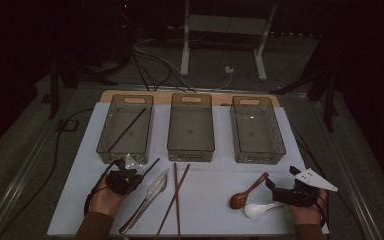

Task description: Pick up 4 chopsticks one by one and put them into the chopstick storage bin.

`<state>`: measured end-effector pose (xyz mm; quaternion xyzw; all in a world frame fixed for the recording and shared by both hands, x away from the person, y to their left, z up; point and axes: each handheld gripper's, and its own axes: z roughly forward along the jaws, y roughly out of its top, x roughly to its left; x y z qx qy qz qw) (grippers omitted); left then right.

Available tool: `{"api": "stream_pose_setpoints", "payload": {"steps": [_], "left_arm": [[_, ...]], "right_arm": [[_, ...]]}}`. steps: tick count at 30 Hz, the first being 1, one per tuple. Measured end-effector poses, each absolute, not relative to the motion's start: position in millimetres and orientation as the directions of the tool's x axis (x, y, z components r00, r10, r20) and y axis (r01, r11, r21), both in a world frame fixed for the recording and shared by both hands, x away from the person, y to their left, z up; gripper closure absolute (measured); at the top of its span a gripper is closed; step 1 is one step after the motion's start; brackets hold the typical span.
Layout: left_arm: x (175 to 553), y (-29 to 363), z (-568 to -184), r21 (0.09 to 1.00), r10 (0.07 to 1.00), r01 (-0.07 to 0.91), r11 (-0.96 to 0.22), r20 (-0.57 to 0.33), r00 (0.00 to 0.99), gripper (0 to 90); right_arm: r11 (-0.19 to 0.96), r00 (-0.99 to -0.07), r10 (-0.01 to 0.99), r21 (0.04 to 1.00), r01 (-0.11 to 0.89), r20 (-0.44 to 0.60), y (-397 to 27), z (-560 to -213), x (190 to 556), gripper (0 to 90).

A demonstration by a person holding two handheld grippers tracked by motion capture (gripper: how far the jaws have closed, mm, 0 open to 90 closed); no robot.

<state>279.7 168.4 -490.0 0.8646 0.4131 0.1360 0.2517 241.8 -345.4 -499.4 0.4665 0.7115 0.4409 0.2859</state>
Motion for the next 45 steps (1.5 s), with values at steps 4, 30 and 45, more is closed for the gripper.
{"api": "stream_pose_setpoints", "payload": {"steps": [4,30,45], "left_arm": [[279.7,168.4,-484.4,0.561,0.781,0.637,-0.529,0.029,0.623,87.7],[285.5,173.8,-451.4,0.642,0.796,0.598,-0.48,0.032,0.604,87.7],[295.1,178.9,-431.3,0.671,0.81,0.583,-0.458,0.045,0.585,87.7]], "right_arm": [[0.175,-0.4,0.916,0.894,0.412,0.005,-345.5,-499.6,242.0,0.0],[0.176,-0.401,0.916,0.893,0.413,0.005,-345.5,-499.9,242.3,0.0],[0.175,-0.4,0.917,0.894,0.412,0.004,-345.7,-499.7,242.2,0.0]]}}
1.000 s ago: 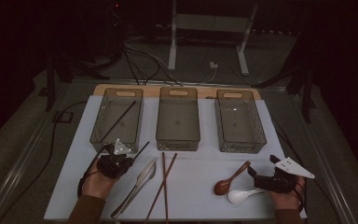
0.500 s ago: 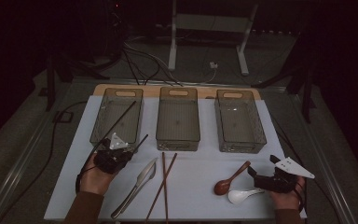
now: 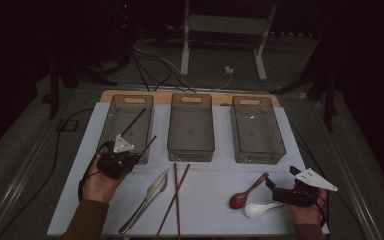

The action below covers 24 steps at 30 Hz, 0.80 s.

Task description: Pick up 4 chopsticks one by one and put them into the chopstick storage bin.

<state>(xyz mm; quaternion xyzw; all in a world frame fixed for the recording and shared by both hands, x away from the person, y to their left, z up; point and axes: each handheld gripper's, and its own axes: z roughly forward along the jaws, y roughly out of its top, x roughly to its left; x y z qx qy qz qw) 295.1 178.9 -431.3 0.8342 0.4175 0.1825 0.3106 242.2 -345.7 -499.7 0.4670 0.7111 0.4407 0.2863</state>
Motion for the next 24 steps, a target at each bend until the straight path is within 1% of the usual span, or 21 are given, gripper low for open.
{"api": "stream_pose_setpoints", "payload": {"steps": [14,24], "left_arm": [[314.0,185.2,-413.3,0.689,0.825,0.576,-0.44,0.058,0.562,87.7],[328.5,191.8,-410.8,0.694,0.843,0.586,-0.418,0.055,0.536,87.7]], "right_arm": [[0.173,-0.4,0.917,0.895,0.412,0.006,-346.0,-499.7,242.2,0.0],[0.173,-0.4,0.917,0.894,0.412,0.006,-345.9,-499.7,242.3,0.0]]}}
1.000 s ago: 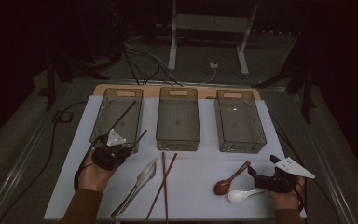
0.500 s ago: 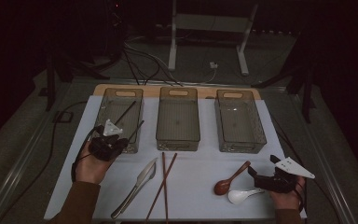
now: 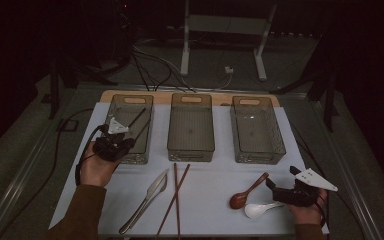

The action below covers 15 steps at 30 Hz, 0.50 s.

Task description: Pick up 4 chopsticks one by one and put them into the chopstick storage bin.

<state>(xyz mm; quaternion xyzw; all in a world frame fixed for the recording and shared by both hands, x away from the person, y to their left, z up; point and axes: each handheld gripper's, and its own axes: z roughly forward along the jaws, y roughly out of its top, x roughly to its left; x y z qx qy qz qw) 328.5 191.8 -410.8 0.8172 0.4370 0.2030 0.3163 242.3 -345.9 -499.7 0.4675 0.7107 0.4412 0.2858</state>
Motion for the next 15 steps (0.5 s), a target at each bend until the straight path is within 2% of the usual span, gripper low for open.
{"api": "stream_pose_setpoints", "payload": {"steps": [15], "left_arm": [[347.6,203.2,-405.4,0.7,0.858,0.601,-0.386,0.034,0.512,87.7]], "right_arm": [[0.177,-0.402,0.916,0.894,0.411,0.003,-345.7,-499.9,242.7,0.0]]}}
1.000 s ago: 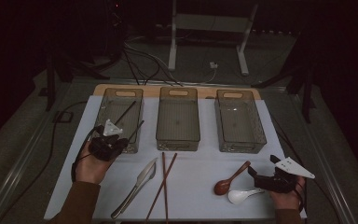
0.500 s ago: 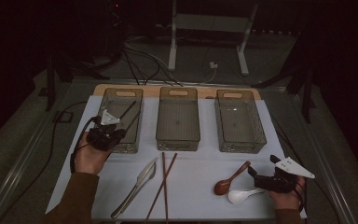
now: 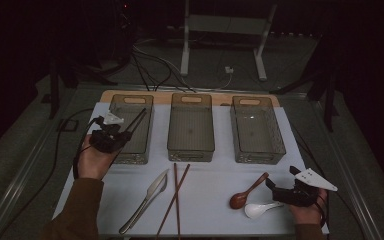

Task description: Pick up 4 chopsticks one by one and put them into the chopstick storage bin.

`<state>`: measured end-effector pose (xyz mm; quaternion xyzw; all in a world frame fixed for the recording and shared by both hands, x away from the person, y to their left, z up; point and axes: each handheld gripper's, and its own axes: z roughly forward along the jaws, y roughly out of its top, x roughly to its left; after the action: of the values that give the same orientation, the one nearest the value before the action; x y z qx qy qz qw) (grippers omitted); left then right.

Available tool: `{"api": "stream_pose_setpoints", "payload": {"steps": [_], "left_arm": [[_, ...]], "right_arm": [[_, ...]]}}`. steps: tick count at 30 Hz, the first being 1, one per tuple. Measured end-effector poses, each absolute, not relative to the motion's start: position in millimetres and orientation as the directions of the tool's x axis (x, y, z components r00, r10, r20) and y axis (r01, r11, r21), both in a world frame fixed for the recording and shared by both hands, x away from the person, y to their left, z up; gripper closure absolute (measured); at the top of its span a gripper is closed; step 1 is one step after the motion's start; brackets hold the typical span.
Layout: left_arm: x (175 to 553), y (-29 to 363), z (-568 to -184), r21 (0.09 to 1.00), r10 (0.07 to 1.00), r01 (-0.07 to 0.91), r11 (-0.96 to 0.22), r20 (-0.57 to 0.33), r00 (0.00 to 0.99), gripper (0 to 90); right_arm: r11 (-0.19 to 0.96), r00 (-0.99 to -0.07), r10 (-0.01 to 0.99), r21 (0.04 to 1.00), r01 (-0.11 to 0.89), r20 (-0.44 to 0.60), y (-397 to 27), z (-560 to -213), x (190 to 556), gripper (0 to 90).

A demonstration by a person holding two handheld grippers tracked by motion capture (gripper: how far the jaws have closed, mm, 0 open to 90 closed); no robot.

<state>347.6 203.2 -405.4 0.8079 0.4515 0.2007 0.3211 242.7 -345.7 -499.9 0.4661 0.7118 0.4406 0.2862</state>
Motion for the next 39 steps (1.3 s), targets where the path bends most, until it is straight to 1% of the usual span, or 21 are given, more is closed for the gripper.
{"api": "stream_pose_setpoints", "payload": {"steps": [30,39], "left_arm": [[380.5,214.3,-403.9,0.696,0.866,0.629,-0.346,-0.021,0.5,87.6],[390.6,213.1,-404.1,0.685,0.869,0.638,-0.351,-0.015,0.495,87.6]], "right_arm": [[0.181,-0.405,0.914,0.893,0.412,0.002,-344.9,-500.4,243.4,0.0],[0.182,-0.405,0.914,0.893,0.412,0.001,-344.7,-500.3,243.5,0.0]]}}
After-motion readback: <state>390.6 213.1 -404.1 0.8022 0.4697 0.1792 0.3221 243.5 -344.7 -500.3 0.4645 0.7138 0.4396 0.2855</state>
